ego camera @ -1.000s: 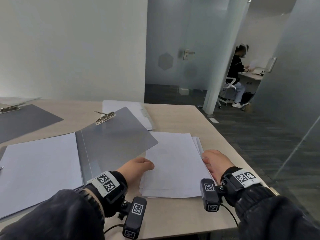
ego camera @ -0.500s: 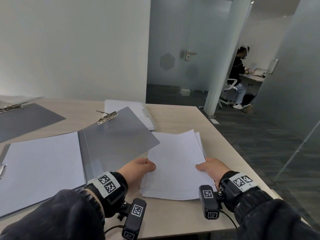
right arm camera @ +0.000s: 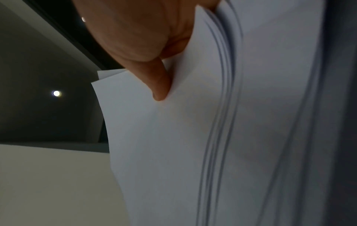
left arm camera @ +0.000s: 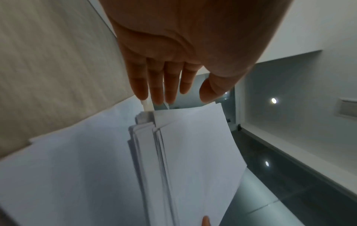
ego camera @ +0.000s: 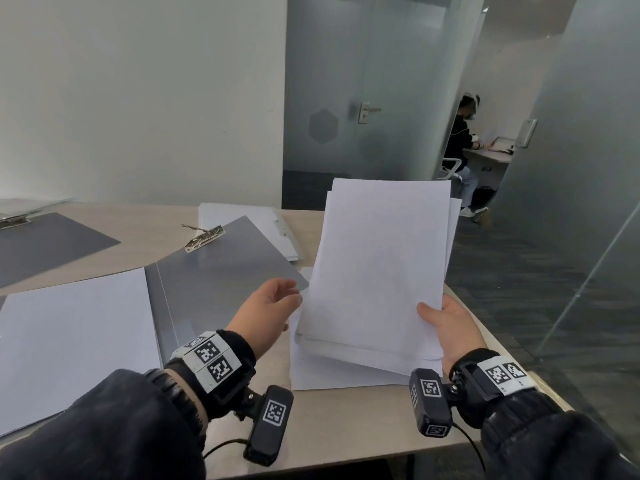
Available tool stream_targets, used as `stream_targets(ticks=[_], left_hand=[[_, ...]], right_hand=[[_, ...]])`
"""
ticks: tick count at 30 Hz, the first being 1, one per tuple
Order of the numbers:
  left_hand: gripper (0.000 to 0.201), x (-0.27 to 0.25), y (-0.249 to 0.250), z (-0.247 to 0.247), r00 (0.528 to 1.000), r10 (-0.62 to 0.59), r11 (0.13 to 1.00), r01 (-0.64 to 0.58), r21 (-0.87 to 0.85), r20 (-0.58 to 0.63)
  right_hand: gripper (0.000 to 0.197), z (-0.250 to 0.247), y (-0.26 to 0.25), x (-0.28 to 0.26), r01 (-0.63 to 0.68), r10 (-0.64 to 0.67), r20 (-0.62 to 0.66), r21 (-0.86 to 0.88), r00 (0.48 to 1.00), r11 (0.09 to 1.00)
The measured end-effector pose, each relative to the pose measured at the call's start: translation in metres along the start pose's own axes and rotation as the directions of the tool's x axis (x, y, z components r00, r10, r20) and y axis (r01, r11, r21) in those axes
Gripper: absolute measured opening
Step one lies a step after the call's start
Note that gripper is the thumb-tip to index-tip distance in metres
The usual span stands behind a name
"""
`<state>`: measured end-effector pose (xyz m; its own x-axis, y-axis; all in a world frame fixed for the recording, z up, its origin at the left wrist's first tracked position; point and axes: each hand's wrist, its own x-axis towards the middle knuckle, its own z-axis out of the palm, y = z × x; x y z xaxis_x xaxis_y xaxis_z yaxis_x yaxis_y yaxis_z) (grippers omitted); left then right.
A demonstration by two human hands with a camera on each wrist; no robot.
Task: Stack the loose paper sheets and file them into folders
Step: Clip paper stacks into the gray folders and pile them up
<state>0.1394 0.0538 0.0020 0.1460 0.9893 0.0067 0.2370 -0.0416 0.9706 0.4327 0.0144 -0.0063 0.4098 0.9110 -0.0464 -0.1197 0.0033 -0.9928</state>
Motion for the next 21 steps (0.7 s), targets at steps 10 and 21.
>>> stream_targets(ticks=[10, 21], left_hand=[[0.023, -0.001, 0.003, 0.017, 0.972, -0.191, 0.939, 0.222, -0.263, 0.138], [0.021, -0.001, 0.005, 0.046, 0.955, -0.242, 0.9, 0.286, -0.328, 0.169]], right_hand=[[0.022, 0.002, 0.007, -0.009, -0.093, 0.093, 0.086, 0.001, 0.992, 0.996], [0.019, -0.021, 0.014, -0.001, -0.107, 0.1, -0.071, -0.113, 0.993, 0.988]])
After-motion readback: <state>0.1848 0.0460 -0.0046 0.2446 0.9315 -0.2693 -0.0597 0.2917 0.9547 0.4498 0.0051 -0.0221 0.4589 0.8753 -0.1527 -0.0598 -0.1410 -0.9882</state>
